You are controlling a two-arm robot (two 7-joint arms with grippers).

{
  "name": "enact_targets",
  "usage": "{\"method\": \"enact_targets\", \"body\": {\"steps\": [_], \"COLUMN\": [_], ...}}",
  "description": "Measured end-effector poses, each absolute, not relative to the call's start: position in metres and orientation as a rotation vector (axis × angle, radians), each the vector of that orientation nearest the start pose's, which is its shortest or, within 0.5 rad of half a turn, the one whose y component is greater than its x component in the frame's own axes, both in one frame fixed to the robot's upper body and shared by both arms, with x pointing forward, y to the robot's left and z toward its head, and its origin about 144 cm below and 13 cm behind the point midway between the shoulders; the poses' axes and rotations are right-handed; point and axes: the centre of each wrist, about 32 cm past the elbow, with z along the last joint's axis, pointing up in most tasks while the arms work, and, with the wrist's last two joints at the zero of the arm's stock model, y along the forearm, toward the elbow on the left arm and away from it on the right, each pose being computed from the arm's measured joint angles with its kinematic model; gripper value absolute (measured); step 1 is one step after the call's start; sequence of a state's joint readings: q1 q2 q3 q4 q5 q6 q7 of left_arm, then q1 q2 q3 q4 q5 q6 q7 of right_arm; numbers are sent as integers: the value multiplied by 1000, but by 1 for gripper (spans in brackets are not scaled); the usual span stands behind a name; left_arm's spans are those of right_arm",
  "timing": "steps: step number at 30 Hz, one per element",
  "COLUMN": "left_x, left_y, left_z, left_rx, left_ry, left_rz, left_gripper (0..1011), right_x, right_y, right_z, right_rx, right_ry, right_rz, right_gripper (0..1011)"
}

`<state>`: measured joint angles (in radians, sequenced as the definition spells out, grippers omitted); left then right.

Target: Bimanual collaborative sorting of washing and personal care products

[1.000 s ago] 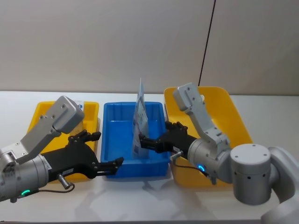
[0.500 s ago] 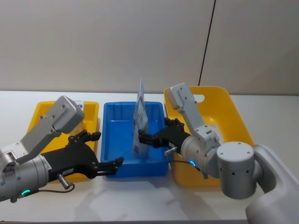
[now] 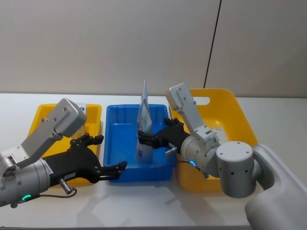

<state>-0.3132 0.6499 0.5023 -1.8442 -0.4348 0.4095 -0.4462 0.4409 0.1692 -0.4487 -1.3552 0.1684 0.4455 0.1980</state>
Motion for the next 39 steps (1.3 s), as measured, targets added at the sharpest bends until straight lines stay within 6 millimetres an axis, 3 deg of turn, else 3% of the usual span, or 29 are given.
{"method": "enact_targets", "body": {"steps": [19,24,39], "left_x": [479,479,479], "left_y": [235,235,235], "left_z": [1274,1274,1274], "left_rx": [348,348,348], "left_ry": [-74,-74,-74], "left_rz": [633,633,633], "left_gripper": [1002,1001,1001], "right_x": [563,563,565], "right_y": [-151,-150,-149], "right_z": [1206,1205,1204], "right_rx": [-380,-382,-387], "right_ry": [62,59,55], "right_rz": [-962,-959,-955], "right_gripper": [996,904,452]}}
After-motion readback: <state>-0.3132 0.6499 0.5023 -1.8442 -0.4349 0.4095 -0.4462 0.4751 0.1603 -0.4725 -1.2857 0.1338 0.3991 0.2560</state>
